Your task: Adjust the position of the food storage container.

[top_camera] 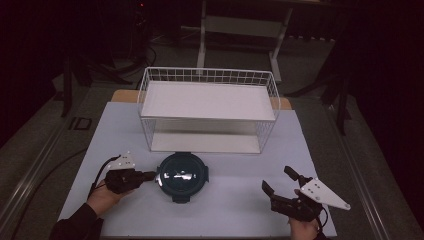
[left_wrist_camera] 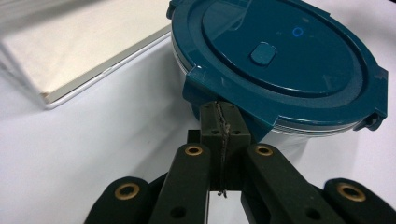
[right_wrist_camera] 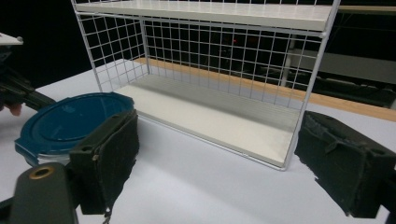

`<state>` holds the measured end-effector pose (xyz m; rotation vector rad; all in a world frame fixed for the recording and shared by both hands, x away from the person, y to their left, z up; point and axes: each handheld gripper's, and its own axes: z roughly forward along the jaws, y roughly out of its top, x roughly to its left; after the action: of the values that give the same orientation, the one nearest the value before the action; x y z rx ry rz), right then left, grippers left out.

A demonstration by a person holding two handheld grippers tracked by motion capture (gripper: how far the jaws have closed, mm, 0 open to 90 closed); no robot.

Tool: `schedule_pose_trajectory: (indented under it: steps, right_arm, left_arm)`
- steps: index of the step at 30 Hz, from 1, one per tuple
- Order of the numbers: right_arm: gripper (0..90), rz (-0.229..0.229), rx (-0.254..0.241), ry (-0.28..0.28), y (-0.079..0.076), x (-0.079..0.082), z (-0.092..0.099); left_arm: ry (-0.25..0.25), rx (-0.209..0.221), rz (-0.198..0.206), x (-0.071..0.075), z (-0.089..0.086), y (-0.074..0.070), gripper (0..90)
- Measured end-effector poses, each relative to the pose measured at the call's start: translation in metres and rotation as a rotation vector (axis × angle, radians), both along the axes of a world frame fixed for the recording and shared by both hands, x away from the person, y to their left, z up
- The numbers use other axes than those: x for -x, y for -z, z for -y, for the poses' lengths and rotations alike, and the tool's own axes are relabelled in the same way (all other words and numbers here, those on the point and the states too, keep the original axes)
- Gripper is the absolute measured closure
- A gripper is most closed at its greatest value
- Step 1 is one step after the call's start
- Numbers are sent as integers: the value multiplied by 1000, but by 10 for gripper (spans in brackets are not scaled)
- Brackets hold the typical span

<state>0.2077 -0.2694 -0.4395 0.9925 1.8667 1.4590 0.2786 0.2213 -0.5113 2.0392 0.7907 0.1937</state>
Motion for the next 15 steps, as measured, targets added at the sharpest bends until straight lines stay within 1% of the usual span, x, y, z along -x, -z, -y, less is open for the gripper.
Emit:
schedule_pose_trajectory:
  steps: [3,7,9,12,14,15]
  right_arm:
    - [126,-12,4,-11,2,-2,-1]
    - [123,-29,2,-16,4,-4,-1]
    - [123,-29,0,-11,4,-4,-1]
    - [123,-30,-6,-5,4,-4,0]
    - [123,-30,-6,-3,4,-4,0]
    - [123,-32,-8,-3,4,-4,0]
  left_arm:
    - [-3,-2,3,-2,7,0,899]
    - [20,3,-3,-4,17,0,899]
    - [25,-1,-5,-4,21,-1,899]
    - [25,0,-6,-5,21,-1,899]
    - [22,12,0,-4,20,-3,898]
    - [20,13,10,-2,19,-5,898]
